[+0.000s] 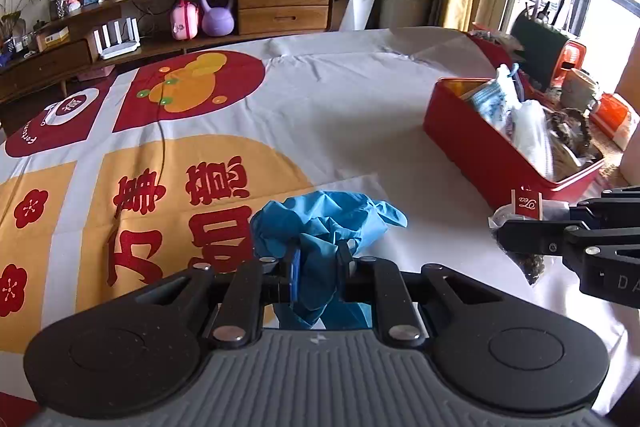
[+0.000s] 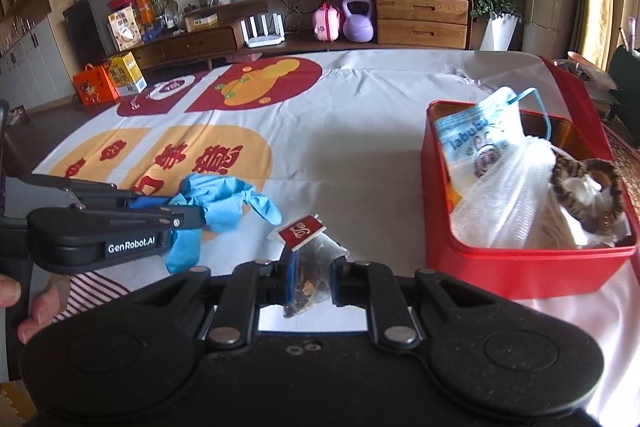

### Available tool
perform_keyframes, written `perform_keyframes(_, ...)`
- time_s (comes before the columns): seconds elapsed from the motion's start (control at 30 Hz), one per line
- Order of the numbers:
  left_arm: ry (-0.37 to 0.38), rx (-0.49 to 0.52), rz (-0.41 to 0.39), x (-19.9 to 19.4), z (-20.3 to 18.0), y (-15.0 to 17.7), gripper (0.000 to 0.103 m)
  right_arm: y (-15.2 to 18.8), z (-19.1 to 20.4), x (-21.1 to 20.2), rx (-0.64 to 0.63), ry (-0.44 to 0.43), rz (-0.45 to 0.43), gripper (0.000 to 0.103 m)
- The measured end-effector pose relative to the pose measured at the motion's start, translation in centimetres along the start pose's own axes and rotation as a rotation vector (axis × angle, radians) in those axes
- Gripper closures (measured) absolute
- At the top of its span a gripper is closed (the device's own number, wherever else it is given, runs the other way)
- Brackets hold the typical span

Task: Organize soft objects
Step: 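Carry the blue gloves and clear packet over the red tin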

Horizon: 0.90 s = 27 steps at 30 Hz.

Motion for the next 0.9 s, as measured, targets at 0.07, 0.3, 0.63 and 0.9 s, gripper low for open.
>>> perform_keyframes(0.07, 0.009, 0.003, -0.009, -0.8, -0.3, 0.0, 0.087, 0.0, 0.1, -0.8, 0.0, 0.0, -0.009, 0.088)
perform_keyframes(0.3, 0.05, 0.004, -0.02, -3.6, -1.5, -0.5, 0.087, 0.3, 0.1, -3.6, 0.004, -0.007, -0.045, 0.088)
perform_keyframes(0.63, 0.117, 0.022, -0.057, -7.4, -4.1, -1.9, 0.087, 0.3, -0.8, -7.6, 0.012, 0.001, -0.091, 0.088)
perform_keyframes(0.9, 0.168, 0.054, -0.097, -9.5, -7.1, -3.9, 0.087, -0.3, -2.8, -10.5, 0.01, 0.045, -0.129, 0.088)
Point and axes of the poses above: each gripper's, at about its wrist camera, not at the fingertips, and x roughly the way its jaws point, z to its left, y to its underside, the point moved 1 cm from there along x, roughly the way its jaws point, and after that the axes turned 14 degrees about -y, right-handed, at the moved point
